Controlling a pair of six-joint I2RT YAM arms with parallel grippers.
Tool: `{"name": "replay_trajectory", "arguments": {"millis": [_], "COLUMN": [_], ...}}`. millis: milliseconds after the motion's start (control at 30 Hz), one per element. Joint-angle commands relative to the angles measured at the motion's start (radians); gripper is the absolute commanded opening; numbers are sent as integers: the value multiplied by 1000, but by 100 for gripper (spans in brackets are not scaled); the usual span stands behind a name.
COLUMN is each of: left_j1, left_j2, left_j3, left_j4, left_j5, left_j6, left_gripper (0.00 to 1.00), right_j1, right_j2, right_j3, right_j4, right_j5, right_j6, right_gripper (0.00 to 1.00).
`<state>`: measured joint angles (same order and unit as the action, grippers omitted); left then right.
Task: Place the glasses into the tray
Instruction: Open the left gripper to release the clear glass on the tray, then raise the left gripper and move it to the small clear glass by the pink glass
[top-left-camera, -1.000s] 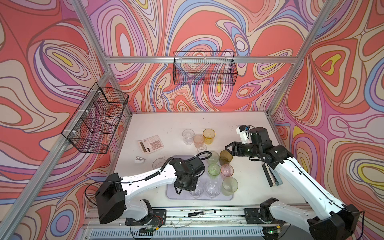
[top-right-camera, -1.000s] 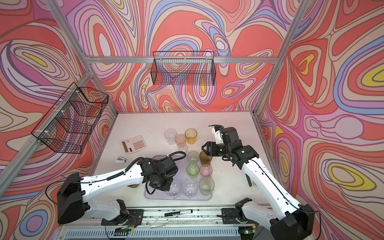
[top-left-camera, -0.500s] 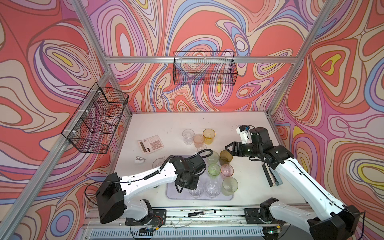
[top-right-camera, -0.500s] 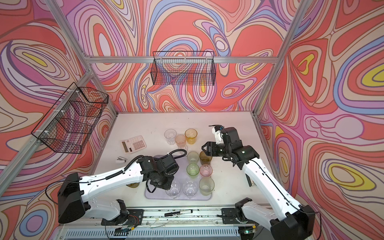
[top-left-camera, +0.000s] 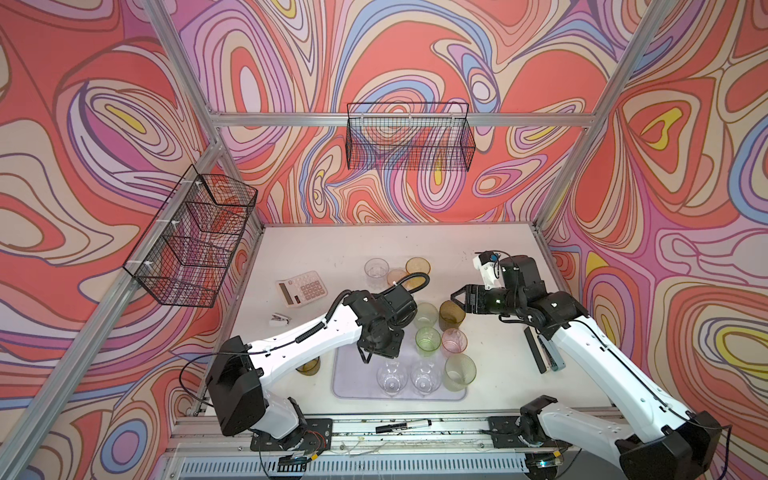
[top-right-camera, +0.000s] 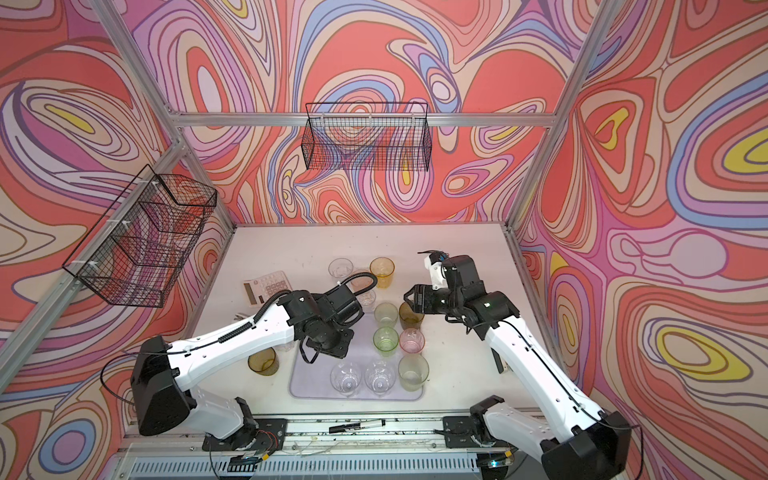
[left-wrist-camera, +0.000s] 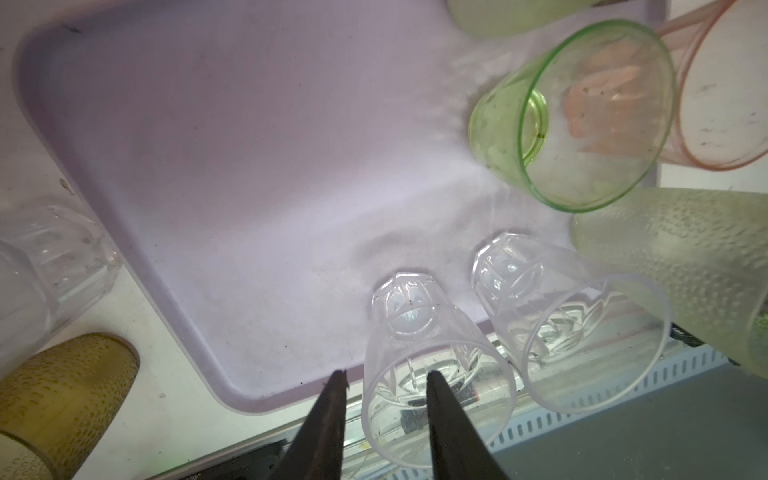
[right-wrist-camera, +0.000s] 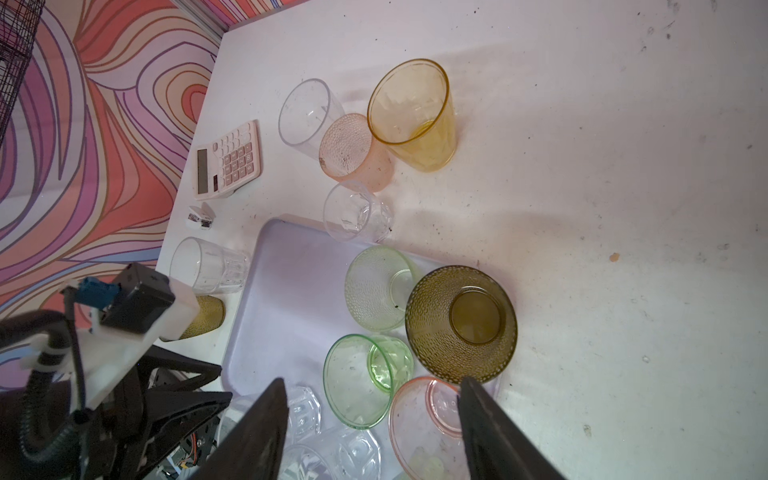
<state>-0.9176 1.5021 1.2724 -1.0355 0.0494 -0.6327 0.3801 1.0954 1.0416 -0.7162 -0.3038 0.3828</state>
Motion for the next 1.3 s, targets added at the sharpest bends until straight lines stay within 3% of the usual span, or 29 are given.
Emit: {"name": "replay_trajectory", "arguments": {"millis": [0,867,1033,1267], "left_j1": [32,231,250,265], "left_j2": [24,256,323,378], "left_j3": [60,281,302,306], "left_j4": [-35,159,164,210], "left_j5": [-12,-4,-46,-33], "left_j6": [71,241,270,270], "left_gripper": [37,40,34,33], "right_j1": [-3,-4,-3,-3], "right_j2": [-15,-30,-23,-9], "right_j3": [20,13,12,31], "right_j4": [-17,-25,-24,-44], "right_j5": [1,-5,-1,3], "right_j6": [-6,0,-3,-10], "right_gripper": [67,68,68,68]}}
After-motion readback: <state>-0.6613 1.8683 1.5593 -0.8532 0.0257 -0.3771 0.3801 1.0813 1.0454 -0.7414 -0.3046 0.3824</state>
